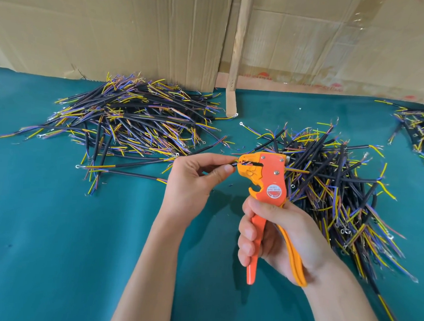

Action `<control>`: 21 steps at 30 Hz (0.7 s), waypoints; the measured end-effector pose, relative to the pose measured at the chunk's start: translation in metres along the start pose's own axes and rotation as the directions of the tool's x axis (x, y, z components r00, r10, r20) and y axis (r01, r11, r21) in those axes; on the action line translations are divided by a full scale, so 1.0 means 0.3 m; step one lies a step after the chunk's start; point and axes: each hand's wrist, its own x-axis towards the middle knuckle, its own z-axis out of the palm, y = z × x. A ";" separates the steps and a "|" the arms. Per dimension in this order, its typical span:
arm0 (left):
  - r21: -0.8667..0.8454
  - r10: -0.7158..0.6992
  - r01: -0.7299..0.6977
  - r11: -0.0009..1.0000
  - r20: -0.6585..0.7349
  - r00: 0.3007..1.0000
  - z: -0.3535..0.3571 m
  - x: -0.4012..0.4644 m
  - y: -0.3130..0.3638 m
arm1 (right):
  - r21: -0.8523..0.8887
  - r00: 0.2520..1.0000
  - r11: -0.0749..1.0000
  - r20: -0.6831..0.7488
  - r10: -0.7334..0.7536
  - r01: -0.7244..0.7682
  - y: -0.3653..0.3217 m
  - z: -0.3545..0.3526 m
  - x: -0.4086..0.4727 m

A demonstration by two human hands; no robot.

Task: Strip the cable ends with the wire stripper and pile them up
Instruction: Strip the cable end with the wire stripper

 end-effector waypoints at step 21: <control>-0.060 0.011 -0.011 0.998 -0.003 1.000 -0.001 -0.005 -0.002 | 0.077 0.992 0.997 0.121 -0.040 0.031 0.000 -0.007 -0.008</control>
